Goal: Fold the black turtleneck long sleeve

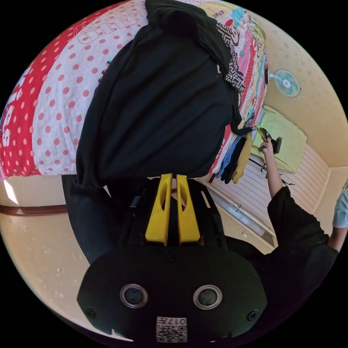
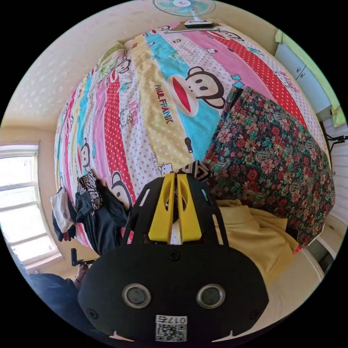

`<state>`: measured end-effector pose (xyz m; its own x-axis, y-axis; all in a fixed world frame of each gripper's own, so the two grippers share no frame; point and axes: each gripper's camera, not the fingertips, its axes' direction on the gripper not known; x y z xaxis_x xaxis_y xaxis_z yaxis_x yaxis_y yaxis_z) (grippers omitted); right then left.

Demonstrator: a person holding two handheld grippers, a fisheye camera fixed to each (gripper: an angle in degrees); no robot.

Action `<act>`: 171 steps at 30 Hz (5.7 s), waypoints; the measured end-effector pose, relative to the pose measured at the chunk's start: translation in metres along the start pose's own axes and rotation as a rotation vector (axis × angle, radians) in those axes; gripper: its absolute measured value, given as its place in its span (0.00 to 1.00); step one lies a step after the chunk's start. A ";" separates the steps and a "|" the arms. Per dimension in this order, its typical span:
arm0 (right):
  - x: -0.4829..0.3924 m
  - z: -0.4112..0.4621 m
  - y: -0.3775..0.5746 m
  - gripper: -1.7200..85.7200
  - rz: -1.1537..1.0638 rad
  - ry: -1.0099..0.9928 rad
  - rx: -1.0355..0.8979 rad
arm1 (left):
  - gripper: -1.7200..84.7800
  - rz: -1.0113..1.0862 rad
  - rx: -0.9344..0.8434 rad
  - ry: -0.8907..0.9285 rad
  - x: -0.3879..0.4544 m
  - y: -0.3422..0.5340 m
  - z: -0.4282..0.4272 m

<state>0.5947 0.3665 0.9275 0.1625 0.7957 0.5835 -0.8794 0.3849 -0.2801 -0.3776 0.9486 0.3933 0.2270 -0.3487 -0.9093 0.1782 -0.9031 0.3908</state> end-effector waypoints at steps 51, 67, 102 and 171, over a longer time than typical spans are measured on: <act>-0.224 0.231 0.128 0.05 -0.533 -0.928 0.219 | 0.11 0.109 0.131 0.052 -0.082 0.072 -0.054; -0.141 0.296 0.162 0.10 -0.439 -0.421 -0.038 | 0.11 0.608 0.552 -0.503 0.034 -0.031 -0.108; 0.113 0.277 0.319 0.03 -0.341 -0.466 -0.606 | 0.08 0.358 -0.225 0.185 -0.089 0.139 -0.110; 0.173 0.309 0.259 0.03 0.061 -0.257 -0.077 | 0.15 0.720 -0.078 -0.001 0.220 0.037 0.127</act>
<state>0.2566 0.4595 1.1919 -0.0174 0.6777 0.7351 -0.8460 0.3819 -0.3722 -0.4422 0.8071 0.1892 0.3129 -0.8507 -0.4225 0.0527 -0.4286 0.9020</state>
